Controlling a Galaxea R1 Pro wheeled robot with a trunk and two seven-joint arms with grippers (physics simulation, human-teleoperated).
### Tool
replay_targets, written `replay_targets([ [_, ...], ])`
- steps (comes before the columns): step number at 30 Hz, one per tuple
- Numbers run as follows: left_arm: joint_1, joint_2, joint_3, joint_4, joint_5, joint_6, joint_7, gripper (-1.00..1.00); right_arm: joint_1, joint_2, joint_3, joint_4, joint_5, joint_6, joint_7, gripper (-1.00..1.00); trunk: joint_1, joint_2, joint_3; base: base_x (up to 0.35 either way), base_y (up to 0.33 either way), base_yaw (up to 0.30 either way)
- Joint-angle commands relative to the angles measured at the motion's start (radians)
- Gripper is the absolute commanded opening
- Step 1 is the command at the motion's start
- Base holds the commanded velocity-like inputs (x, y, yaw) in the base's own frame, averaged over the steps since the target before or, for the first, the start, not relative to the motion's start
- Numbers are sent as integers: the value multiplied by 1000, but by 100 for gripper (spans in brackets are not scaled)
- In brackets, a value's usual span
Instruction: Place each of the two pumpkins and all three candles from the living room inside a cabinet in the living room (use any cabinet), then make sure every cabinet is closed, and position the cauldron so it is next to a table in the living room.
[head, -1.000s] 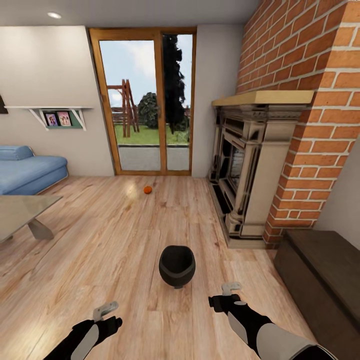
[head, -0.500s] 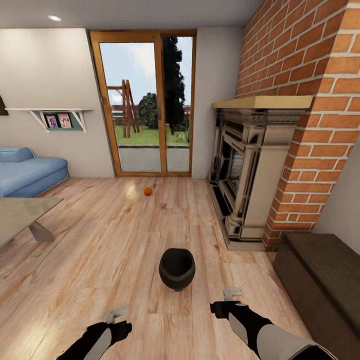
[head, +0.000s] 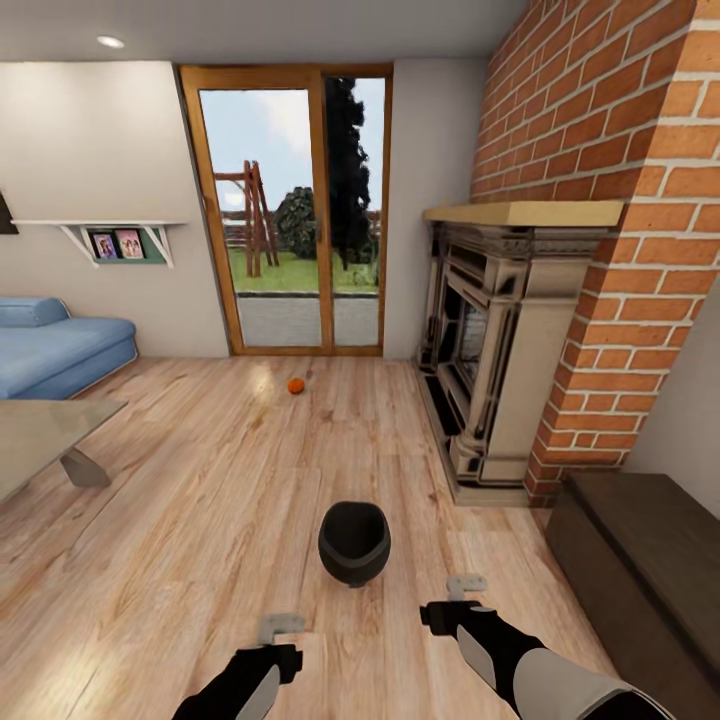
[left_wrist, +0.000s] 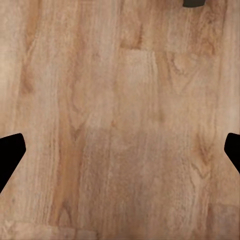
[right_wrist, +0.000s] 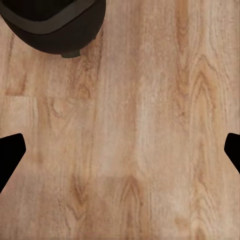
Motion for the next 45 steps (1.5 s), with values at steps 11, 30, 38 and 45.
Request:
replay_targets([
  [11, -1, 8, -4, 5, 25, 0, -61, 100, 0, 0, 9, -12, -9, -11, -3, 100, -4, 7, 2, 119, 0, 0],
  [30, -2, 48, -7, 10, 96, 15, -287, 100, 0, 0, 9, -11, 0, -57, -2, 100, -4, 7, 2, 327, 0, 0],
  [38, -1, 49, -5, 10, 96, 9, -280, 100, 0, 0, 10, -2, 1, -111, -1, 100, -4, 7, 2, 329, 0, 0],
  [45, -1, 50, -5, 10, 94, 3, -276, 100, 0, 0, 10, -2, 2, -113, 1, 100, -4, 7, 2, 321, 0, 0],
])
